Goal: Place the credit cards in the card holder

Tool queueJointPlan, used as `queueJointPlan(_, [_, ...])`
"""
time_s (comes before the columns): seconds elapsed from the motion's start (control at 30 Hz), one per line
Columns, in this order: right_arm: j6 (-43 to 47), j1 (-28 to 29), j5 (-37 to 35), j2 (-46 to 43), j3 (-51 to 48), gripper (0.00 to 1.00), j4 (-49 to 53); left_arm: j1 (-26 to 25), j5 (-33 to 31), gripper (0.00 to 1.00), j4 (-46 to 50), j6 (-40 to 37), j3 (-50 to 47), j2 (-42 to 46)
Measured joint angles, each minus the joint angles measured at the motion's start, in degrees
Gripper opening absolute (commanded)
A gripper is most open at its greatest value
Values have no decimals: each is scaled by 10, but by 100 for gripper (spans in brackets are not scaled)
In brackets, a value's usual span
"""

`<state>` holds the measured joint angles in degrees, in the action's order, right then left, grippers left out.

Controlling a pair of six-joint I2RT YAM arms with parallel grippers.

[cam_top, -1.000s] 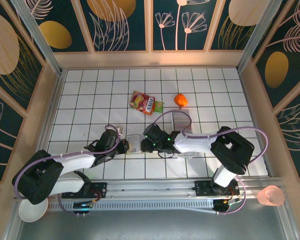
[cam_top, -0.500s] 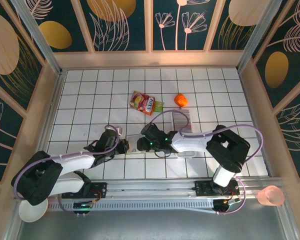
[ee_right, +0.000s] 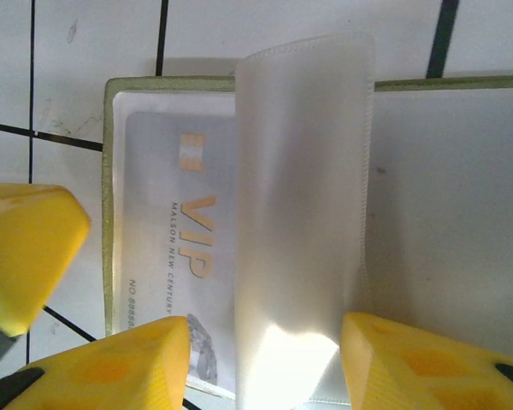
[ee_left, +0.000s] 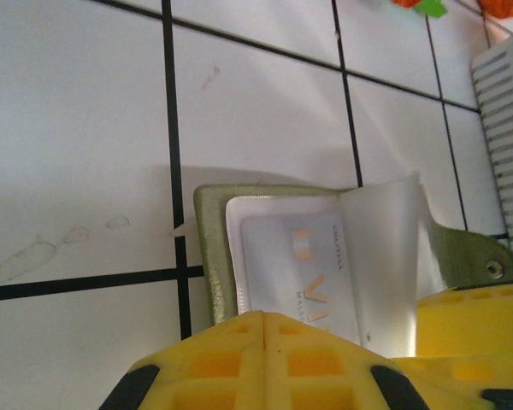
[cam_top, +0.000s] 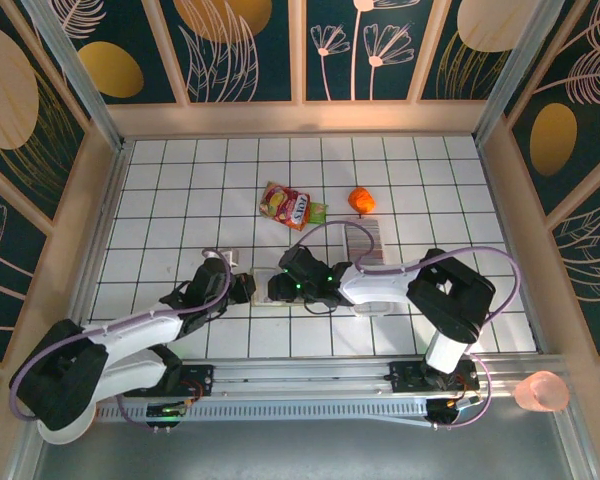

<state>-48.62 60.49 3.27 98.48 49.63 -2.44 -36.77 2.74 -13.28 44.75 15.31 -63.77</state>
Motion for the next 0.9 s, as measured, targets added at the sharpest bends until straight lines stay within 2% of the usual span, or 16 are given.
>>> queueJointPlan(0.4, [-2,9,18,18,10,48,-31,0,-80,0,65,27,-2,108])
queueJointPlan(0.9, [-2,19,29,38,33,47,-63,0,-120,0,110,51,-4,142])
